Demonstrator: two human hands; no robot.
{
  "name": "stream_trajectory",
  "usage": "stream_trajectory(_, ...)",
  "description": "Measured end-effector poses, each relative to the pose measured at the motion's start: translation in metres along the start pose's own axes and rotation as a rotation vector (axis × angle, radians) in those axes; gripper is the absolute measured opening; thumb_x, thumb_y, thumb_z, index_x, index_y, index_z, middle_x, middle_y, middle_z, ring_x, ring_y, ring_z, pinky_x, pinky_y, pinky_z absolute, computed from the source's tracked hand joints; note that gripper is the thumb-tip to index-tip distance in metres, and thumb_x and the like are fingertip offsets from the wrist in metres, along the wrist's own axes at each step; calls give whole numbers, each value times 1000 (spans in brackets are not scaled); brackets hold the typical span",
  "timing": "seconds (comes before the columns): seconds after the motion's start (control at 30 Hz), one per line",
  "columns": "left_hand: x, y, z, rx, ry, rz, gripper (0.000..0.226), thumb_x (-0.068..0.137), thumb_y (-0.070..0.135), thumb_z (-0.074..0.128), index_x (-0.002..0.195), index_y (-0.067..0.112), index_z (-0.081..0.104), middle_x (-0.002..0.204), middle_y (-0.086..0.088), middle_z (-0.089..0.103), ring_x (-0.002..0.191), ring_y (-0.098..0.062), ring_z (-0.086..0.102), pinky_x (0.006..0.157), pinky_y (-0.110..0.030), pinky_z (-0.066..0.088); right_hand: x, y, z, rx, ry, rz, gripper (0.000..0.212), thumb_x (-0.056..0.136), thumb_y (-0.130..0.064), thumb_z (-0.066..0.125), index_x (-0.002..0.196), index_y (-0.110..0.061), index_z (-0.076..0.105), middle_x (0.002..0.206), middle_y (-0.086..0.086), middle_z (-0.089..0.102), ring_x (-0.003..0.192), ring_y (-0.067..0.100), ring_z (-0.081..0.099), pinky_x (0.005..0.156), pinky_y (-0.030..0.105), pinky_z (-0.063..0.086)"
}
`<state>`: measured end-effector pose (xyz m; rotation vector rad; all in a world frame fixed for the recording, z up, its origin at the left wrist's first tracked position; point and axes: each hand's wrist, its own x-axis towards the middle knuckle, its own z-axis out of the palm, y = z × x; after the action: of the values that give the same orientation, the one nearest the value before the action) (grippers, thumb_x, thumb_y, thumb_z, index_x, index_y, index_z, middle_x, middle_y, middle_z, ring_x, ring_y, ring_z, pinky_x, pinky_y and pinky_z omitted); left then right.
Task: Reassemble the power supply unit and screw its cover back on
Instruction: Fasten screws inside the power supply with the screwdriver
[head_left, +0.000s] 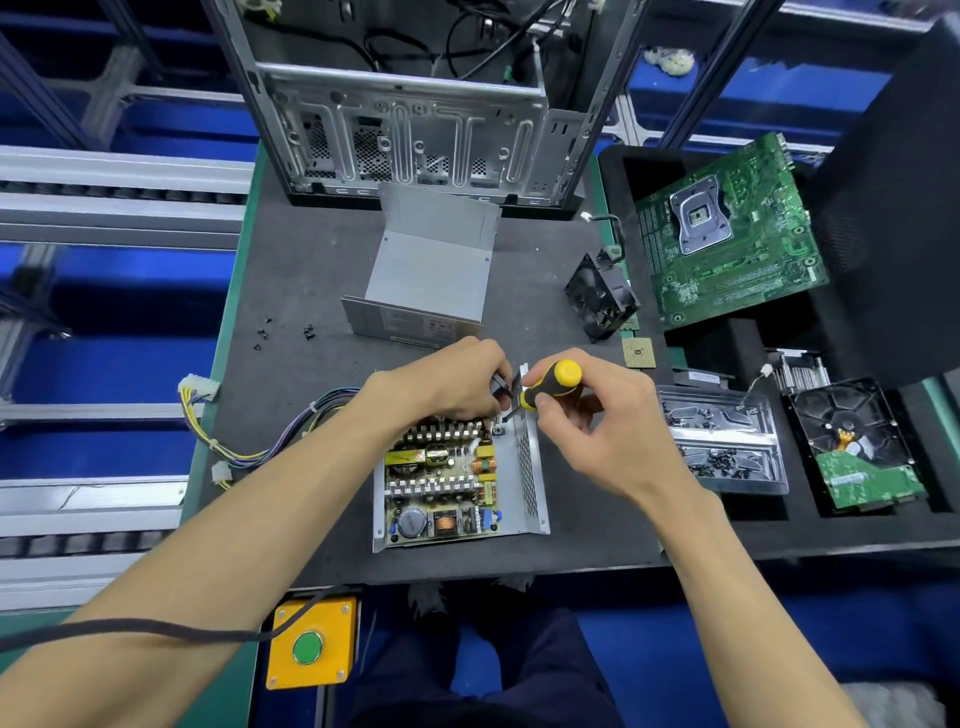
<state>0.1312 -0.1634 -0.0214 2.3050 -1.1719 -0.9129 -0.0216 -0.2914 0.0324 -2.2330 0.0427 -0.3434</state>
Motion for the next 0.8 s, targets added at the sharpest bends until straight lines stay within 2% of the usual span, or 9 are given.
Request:
stream_trajectory(0.1,0,0,1,2,12,-3,17,84,18,73,68,20,68,53,7,53,54,-16,48,50,-25,39,0,1,1,2,-22,14,13,88,-20,59,97,-17,69,76,7,66,57,19,51,54,18,43)
stream_trajectory(0.3,2,1,0,-9,11,-17,27,83,18,75,60,25,63,52,9,55,52,-11,49,46,-19,35,-1,3,3,14,-35,24,14,90,-22,59,98,-17,69,77,7,66,59,22,53,53,26,47)
stream_trajectory(0.47,2,2,-1,-15,9,-20,34,83,19,75,56,28,58,54,9,53,53,-12,47,50,-25,37,-1,4,5,8,-47,21,14,89,-21,59,98,-17,69,74,5,64,58,19,51,55,17,42)
stream_trajectory(0.6,2,0,-1,-29,2,-34,33,82,22,76,55,25,58,51,6,52,55,-19,46,51,-28,40,-1,5,5,12,-58,27,13,89,-21,59,98,-18,69,73,5,64,58,19,51,56,17,42)
stream_trajectory(0.8,3,0,0,-24,24,-32,41,81,21,77,49,30,52,52,12,47,51,-10,43,49,-24,34,1,4,4,6,-61,11,13,89,-20,59,98,-19,69,75,5,64,58,18,51,57,14,41)
